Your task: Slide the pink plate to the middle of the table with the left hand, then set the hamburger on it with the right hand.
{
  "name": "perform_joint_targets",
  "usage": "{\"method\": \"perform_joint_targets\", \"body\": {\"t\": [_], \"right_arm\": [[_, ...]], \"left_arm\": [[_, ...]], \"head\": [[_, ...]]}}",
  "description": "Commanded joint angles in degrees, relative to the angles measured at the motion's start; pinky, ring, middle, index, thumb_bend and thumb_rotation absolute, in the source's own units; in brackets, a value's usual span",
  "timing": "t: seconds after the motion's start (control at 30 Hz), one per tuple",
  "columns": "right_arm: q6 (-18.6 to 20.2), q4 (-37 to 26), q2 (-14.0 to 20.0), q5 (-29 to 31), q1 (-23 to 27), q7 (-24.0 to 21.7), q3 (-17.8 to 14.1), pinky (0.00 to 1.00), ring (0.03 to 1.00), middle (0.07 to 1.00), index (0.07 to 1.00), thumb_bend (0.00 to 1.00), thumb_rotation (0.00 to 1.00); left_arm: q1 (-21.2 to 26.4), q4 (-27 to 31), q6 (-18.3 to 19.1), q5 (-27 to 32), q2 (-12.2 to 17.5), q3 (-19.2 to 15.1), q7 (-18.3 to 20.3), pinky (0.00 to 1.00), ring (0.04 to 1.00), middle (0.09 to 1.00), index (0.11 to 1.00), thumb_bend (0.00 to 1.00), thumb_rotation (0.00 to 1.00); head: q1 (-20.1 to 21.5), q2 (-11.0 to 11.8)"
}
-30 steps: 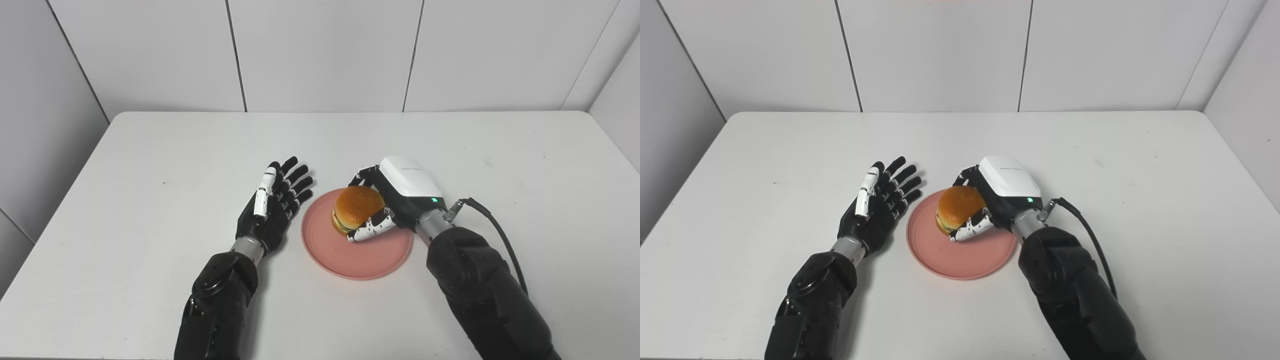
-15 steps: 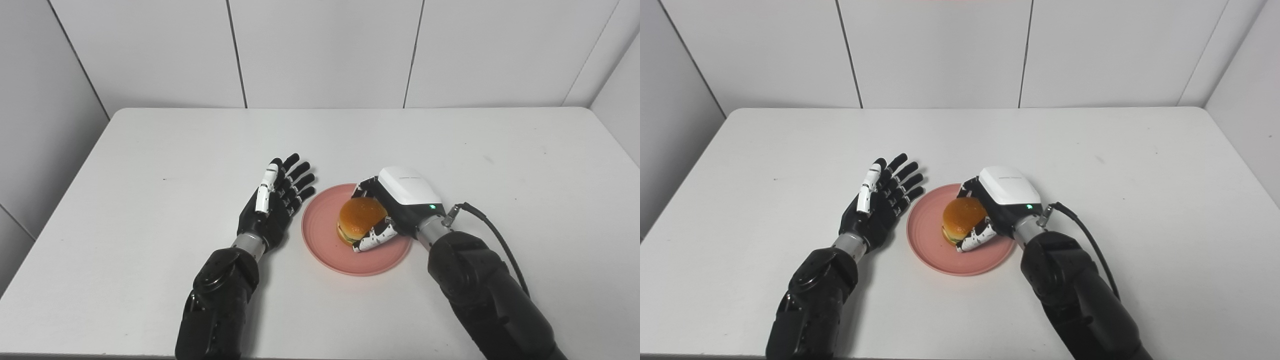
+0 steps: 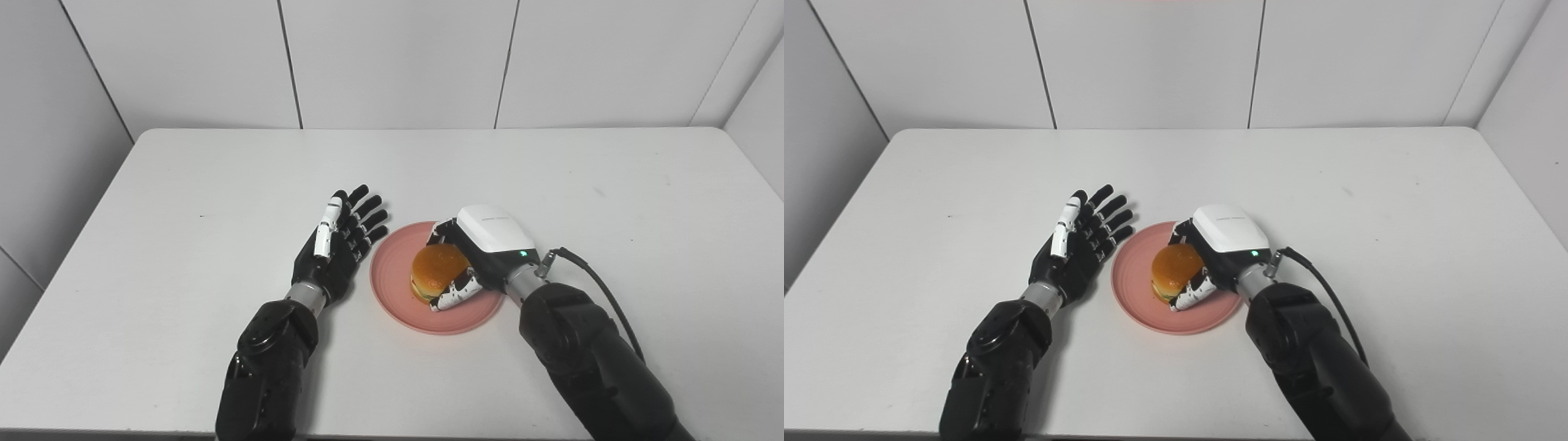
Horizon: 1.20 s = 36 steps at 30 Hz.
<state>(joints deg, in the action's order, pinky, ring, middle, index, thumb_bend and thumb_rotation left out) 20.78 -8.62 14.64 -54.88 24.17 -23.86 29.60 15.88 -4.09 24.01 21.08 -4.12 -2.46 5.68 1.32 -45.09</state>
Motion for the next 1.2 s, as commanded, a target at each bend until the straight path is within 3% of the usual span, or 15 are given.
{"method": "perform_joint_targets", "body": {"t": [0.0, 0.1, 0.17, 0.33, 0.57, 0.73, 0.93, 1.0, 1.03, 1.1, 1.17], "right_arm": [[-1.3, -1.8, 0.5, -1.4, 2.1, -0.2, -0.4, 0.46, 0.6, 0.734, 0.808, 0.72, 0.33], [-1.7, -2.0, 0.3, -0.7, 1.9, -0.2, -1.1, 0.54, 0.695, 0.818, 0.867, 0.76, 0.4], [-2.0, -2.2, 0.2, -0.2, 1.8, 0.3, -1.5, 0.62, 0.795, 0.917, 0.94, 0.84, 0.52], [-2.2, -2.8, 0.3, 1.0, 2.0, -0.6, -2.2, 0.78, 0.906, 0.987, 0.997, 0.93, 0.64], [-1.3, -4.7, 1.2, 2.0, 3.2, -6.0, -2.5, 0.85, 0.96, 1.0, 1.0, 1.0, 0.7], [-2.4, -5.8, 1.6, 4.0, 3.2, -6.3, -3.7, 0.86, 0.952, 1.0, 1.0, 1.0, 0.71], [-5.7, -8.8, 1.2, 12.8, 1.3, -1.8, -9.5, 0.87, 0.948, 0.996, 1.0, 1.0, 0.77], [-6.4, -9.8, 0.5, 15.2, 0.0, 0.6, -11.8, 0.73, 0.901, 0.983, 1.0, 1.0, 0.77], [-6.9, -10.6, -0.2, 17.2, -1.0, 2.3, -13.5, 0.71, 0.896, 0.981, 1.0, 1.0, 0.77], [-8.1, -11.8, -2.0, 20.7, -3.3, 6.5, -17.3, 0.75, 0.909, 0.981, 1.0, 0.94, 0.76], [-9.1, -11.4, -3.6, 22.8, -5.3, 10.3, -20.3, 0.78, 0.908, 0.965, 1.0, 0.9, 0.8]], "left_arm": [[1.0, 0.9, 1.7, -0.6, -0.1, 0.3, -0.6, 0.91, 0.893, 0.902, 0.904, 0.37, 1.0], [1.0, 1.0, 1.7, -0.8, -0.1, 0.4, -0.7, 0.91, 0.894, 0.901, 0.904, 0.37, 1.0], [1.0, 1.0, 1.6, -0.8, -0.1, 0.4, -0.6, 0.92, 0.904, 0.909, 0.907, 0.38, 1.0], [1.0, 0.8, 1.5, -0.7, 0.0, 0.4, -0.5, 0.91, 0.904, 0.912, 0.91, 0.38, 1.0], [1.0, 1.1, 1.7, -0.6, 0.1, 0.4, -0.5, 0.92, 0.902, 0.912, 0.912, 0.38, 1.0], [0.9, 1.6, 2.2, -0.4, 0.1, 0.4, -0.6, 0.92, 0.898, 0.912, 0.917, 0.38, 1.0], [0.8, 3.2, 1.8, -0.5, 0.1, 0.1, -0.8, 0.9, 0.905, 0.916, 0.919, 0.37, 1.0], [0.7, 3.8, 1.0, -1.3, 0.0, 0.2, -1.2, 0.91, 0.908, 0.917, 0.911, 0.37, 1.0], [0.6, 4.2, 0.4, -1.8, 0.0, 0.2, -1.6, 0.91, 0.909, 0.917, 0.91, 0.37, 1.0], [0.1, 5.1, -1.6, -4.0, 0.1, 0.6, -2.4, 0.91, 0.912, 0.921, 0.912, 0.36, 1.0], [-0.6, 6.2, -3.2, -6.0, 0.5, 1.1, -2.7, 0.92, 0.924, 0.932, 0.919, 0.37, 1.0]], "head": [[-0.1, -0.1], [-0.1, -0.1], [0.0, -0.1], [-0.1, -0.1], [0.1, -0.2], [0.5, -0.2], [0.3, 0.0], [0.2, 0.1], [0.2, 0.2], [0.2, 0.3], [0.1, 0.3]]}}
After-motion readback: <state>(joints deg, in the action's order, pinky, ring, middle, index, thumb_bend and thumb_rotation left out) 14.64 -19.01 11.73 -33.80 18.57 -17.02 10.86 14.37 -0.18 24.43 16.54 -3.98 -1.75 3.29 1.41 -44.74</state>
